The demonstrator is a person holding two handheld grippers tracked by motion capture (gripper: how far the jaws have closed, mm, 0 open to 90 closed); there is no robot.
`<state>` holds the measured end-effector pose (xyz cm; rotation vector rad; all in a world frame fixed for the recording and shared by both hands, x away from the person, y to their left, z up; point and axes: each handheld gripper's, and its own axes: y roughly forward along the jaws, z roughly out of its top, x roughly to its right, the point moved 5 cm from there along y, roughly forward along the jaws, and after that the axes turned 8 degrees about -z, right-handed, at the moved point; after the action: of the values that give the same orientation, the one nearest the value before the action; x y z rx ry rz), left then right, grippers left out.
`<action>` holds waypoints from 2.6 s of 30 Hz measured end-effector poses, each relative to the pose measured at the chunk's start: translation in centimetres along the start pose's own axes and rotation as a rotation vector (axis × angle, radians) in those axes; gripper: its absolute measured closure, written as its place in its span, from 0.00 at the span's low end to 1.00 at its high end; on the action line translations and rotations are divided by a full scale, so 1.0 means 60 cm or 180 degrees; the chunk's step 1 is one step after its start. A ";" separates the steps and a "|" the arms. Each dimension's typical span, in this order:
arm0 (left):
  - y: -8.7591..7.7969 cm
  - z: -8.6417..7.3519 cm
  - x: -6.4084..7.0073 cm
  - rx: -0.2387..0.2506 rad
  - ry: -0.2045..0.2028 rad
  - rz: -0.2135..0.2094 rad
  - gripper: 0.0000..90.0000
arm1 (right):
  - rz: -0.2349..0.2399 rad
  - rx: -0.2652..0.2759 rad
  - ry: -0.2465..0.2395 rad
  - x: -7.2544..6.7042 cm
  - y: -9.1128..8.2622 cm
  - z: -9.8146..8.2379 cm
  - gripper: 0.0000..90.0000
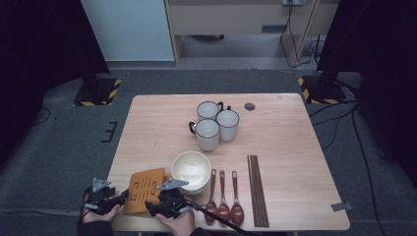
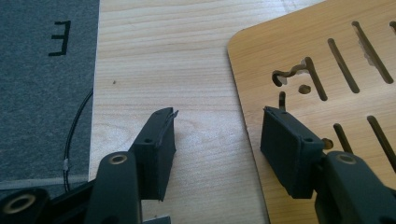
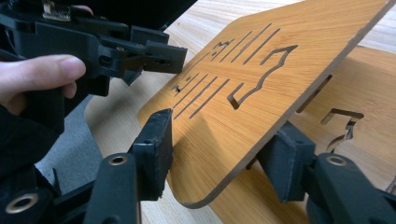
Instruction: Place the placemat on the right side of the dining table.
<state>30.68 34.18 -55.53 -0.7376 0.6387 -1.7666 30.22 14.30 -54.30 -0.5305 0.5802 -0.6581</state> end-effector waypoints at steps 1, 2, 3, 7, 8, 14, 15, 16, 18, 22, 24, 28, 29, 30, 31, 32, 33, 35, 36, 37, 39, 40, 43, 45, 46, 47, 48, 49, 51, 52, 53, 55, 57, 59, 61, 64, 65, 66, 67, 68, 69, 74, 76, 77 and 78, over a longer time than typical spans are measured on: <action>0.000 0.000 0.000 0.0004 -0.0011 0.0001 0.48 | 0.0010 0.0000 0.0014 0.000 -0.001 0.001 0.54; 0.000 0.000 -0.001 0.0007 -0.0022 0.0000 0.48 | 0.0020 0.0008 0.0028 0.001 -0.001 0.002 0.56; 0.000 0.000 -0.001 0.0012 -0.0024 -0.0004 0.48 | 0.0047 0.0012 0.0052 0.001 -0.003 0.003 0.58; -0.001 0.002 0.001 0.0084 -0.0067 -0.0062 0.46 | 0.0127 -0.0008 0.0146 0.002 -0.007 0.007 0.63; -0.002 0.003 0.001 0.0121 -0.0092 -0.0082 0.45 | 0.0135 -0.0011 0.0157 0.003 -0.007 0.007 0.64; -0.010 0.009 -0.001 0.0307 -0.0160 -0.0106 0.44 | 0.0223 -0.0041 0.0226 0.008 -0.012 0.006 0.72; -0.012 0.010 -0.001 0.0337 -0.0164 -0.0105 0.43 | 0.0240 -0.0041 0.0234 0.007 -0.013 0.007 0.74; -0.014 0.011 -0.001 0.0372 -0.0173 -0.0107 0.43 | 0.0254 -0.0036 0.0235 0.007 -0.014 0.007 0.75; -0.017 0.014 -0.002 0.0436 -0.0209 -0.0103 0.43 | 0.0306 -0.0035 0.0248 0.006 -0.018 0.008 0.78; -0.022 0.016 -0.003 0.0538 -0.0256 -0.0133 0.43 | 0.0351 -0.0033 0.0279 0.005 -0.020 0.007 0.80; -0.025 0.018 -0.003 0.0594 -0.0270 -0.0148 0.43 | 0.0391 -0.0047 0.0313 0.004 -0.021 0.005 0.82; -0.028 0.020 -0.003 0.0663 -0.0270 -0.0172 0.42 | 0.0500 -0.0063 0.0358 0.000 -0.025 0.004 0.86; -0.029 0.021 -0.003 0.0683 -0.0271 -0.0175 0.42 | 0.0500 -0.0063 0.0358 0.000 -0.025 0.004 0.86; -0.030 0.022 -0.002 0.0700 -0.0267 -0.0184 0.42 | 0.0523 -0.0069 0.0364 -0.001 -0.026 0.004 0.86; -0.030 0.022 -0.002 0.0724 -0.0261 -0.0192 0.42 | 0.0540 -0.0073 0.0365 -0.001 -0.026 0.004 0.87; -0.031 0.023 -0.001 0.0742 -0.0258 -0.0197 0.42 | 0.0559 -0.0072 0.0362 -0.002 -0.027 0.004 0.88; -0.032 0.024 -0.001 0.0762 -0.0259 -0.0203 0.42 | 0.0570 -0.0073 0.0369 -0.002 -0.028 0.004 0.89; -0.034 0.025 -0.001 0.0796 -0.0257 -0.0215 0.42 | 0.0603 -0.0080 0.0385 -0.004 -0.029 0.004 0.91; -0.034 0.026 -0.001 0.0804 -0.0256 -0.0217 0.42 | 0.0605 -0.0081 0.0383 -0.004 -0.029 0.004 0.93; -0.035 0.026 -0.001 0.0812 -0.0257 -0.0220 0.42 | 0.0600 -0.0083 0.0369 -0.004 -0.028 0.004 0.94; -0.036 0.026 -0.001 0.0817 -0.0251 -0.0223 0.41 | 0.0590 -0.0087 0.0359 -0.003 -0.027 0.002 0.95; -0.036 0.026 -0.001 0.0821 -0.0251 -0.0223 0.41 | 0.0596 -0.0090 0.0359 -0.003 -0.027 0.001 0.95; -0.038 0.027 -0.001 0.0847 -0.0251 -0.0225 0.41 | 0.0611 -0.0095 0.0381 -0.003 -0.027 0.001 0.96; -0.039 0.028 -0.002 0.0870 -0.0254 -0.0223 0.41 | 0.0618 -0.0089 0.0400 -0.003 -0.027 0.001 0.96; -0.040 0.028 -0.002 0.0882 -0.0255 -0.0224 0.41 | 0.0611 -0.0078 0.0409 -0.003 -0.027 0.001 0.96; -0.040 0.028 -0.002 0.0884 -0.0253 -0.0227 0.41 | 0.0603 -0.0066 0.0416 -0.004 -0.027 0.001 0.96; -0.040 0.028 -0.002 0.0887 -0.0250 -0.0232 0.41 | 0.0604 -0.0064 0.0422 -0.004 -0.027 0.001 0.97; -0.040 0.028 -0.002 0.0891 -0.0247 -0.0232 0.41 | 0.0600 -0.0054 0.0422 -0.004 -0.028 0.001 0.97; -0.040 0.029 -0.001 0.0896 -0.0241 -0.0232 0.41 | 0.0600 -0.0042 0.0421 -0.004 -0.028 0.001 0.97; -0.039 0.029 0.000 0.0902 -0.0235 -0.0237 0.41 | 0.0591 -0.0030 0.0418 -0.004 -0.028 0.001 0.97; -0.039 0.029 0.000 0.0902 -0.0230 -0.0239 0.41 | 0.0583 -0.0013 0.0415 -0.003 -0.029 0.001 0.97; -0.039 0.029 0.000 0.0894 -0.0223 -0.0246 0.41 | 0.0569 0.0012 0.0405 -0.003 -0.031 0.002 0.97; -0.038 0.029 0.001 0.0893 -0.0219 -0.0256 0.40 | 0.0531 0.0055 0.0390 -0.002 -0.034 0.004 0.97; -0.038 0.030 0.002 0.0898 -0.0214 -0.0268 0.40 | 0.0498 0.0086 0.0376 0.000 -0.037 0.007 0.97; -0.037 0.030 0.002 0.0903 -0.0209 -0.0272 0.39 | 0.0479 0.0126 0.0381 0.003 -0.040 0.011 0.97; -0.037 0.030 0.001 0.0899 -0.0215 -0.0274 0.39 | 0.0471 0.0178 0.0404 0.006 -0.046 0.016 0.97; -0.036 0.030 0.001 0.0893 -0.0220 -0.0279 0.39 | 0.0473 0.0199 0.0402 0.007 -0.048 0.018 0.97; -0.036 0.029 0.001 0.0889 -0.0220 -0.0277 0.38 | 0.0462 0.0215 0.0409 0.009 -0.051 0.020 0.97; -0.036 0.029 0.001 0.0886 -0.0221 -0.0277 0.38 | 0.0455 0.0241 0.0402 0.011 -0.053 0.022 0.97; -0.035 0.029 0.001 0.0878 -0.0221 -0.0276 0.38 | 0.0450 0.0247 0.0407 0.011 -0.055 0.024 0.97; -0.034 0.029 0.001 0.0869 -0.0217 -0.0265 0.38 | 0.0444 0.0268 0.0407 0.013 -0.058 0.026 0.97; -0.032 0.029 0.000 0.0855 -0.0219 -0.0253 0.38 | 0.0435 0.0368 0.0407 0.016 -0.073 0.037 0.97; -0.030 0.028 -0.001 0.0834 -0.0219 -0.0247 0.37 | 0.0420 0.0404 0.0398 0.018 -0.077 0.041 0.97; -0.029 0.028 -0.001 0.0822 -0.0217 -0.0247 0.37 | 0.0420 0.0414 0.0408 0.019 -0.080 0.043 0.97; -0.029 0.027 -0.001 0.0810 -0.0215 -0.0249 0.37 | 0.0417 0.0429 0.0408 0.020 -0.082 0.045 0.97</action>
<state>30.84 34.61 -53.21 -0.6500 0.3348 -1.8443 30.73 10.91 -49.71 -0.3229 0.6800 -0.6046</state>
